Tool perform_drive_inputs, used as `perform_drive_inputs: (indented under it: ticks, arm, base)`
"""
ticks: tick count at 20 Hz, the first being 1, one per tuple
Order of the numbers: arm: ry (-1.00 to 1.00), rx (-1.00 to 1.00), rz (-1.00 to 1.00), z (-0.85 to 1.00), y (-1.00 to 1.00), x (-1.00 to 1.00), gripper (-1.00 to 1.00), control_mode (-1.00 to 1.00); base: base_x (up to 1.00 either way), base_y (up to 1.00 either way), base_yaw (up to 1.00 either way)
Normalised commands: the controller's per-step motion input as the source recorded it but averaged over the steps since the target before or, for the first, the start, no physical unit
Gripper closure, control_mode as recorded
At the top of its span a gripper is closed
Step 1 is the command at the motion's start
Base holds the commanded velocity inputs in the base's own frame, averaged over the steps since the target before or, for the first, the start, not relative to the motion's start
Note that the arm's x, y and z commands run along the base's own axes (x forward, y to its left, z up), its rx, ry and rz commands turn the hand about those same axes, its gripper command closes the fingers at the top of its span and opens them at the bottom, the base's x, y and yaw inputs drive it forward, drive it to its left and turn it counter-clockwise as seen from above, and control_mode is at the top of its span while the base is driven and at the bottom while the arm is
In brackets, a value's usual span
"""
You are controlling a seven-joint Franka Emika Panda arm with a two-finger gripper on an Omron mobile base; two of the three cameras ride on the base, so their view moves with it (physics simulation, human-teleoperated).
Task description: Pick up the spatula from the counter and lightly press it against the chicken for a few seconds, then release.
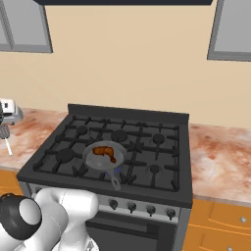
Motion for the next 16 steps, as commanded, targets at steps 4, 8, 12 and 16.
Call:
perform_drive_inputs:
  ticks: [4, 8, 12, 16]
  arm:
    - [0.00, 0.00, 0.07, -0.14, 0.26, 0.00, -1.00, -1.00]
    - [0.00, 0.00, 0.01, -0.22, 0.20, 0.00, -1.00, -1.00]
    - [0.00, 0.03, 0.00, -0.11, 0.11, 0.00, -1.00, -1.00]
    - [0.00, 0.03, 0.00, -0.09, 0.12, 0.00, -1.00, -1.00]
  base:
    - [0.00, 0.00, 0.00]
    - [0.00, 0.00, 0.00]
    - [0.00, 0.00, 0.00]
    - [0.00, 0.00, 0.00]
